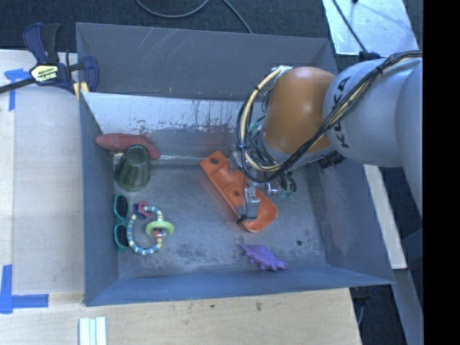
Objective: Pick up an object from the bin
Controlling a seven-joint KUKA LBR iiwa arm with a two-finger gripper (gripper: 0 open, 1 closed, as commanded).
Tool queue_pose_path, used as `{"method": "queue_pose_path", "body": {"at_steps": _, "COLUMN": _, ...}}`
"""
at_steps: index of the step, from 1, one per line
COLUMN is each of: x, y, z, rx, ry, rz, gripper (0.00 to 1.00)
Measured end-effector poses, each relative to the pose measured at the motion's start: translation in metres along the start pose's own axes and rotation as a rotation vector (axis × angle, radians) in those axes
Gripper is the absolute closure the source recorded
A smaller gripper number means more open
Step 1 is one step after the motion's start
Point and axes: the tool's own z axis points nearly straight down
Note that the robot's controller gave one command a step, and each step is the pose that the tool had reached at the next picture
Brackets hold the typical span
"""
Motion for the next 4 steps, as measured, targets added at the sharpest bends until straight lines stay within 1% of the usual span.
{"method": "queue_pose_path", "body": {"at_steps": 1, "x": -0.003, "y": -0.013, "z": 0.004, "rx": -0.004, "ry": -0.007, "rz": 0.212, "gripper": 0.00}}
{"method": "queue_pose_path", "body": {"at_steps": 2, "x": -0.006, "y": -0.021, "z": 0.007, "rx": -0.005, "ry": -0.005, "rz": 0.306, "gripper": 0.00}}
{"method": "queue_pose_path", "body": {"at_steps": 3, "x": -0.013, "y": -0.040, "z": 0.010, "rx": -0.002, "ry": -0.006, "rz": 0.067, "gripper": 0.00}}
{"method": "queue_pose_path", "body": {"at_steps": 4, "x": -0.025, "y": -0.055, "z": 0.009, "rx": -0.004, "ry": -0.008, "rz": -0.019, "gripper": 1.00}}
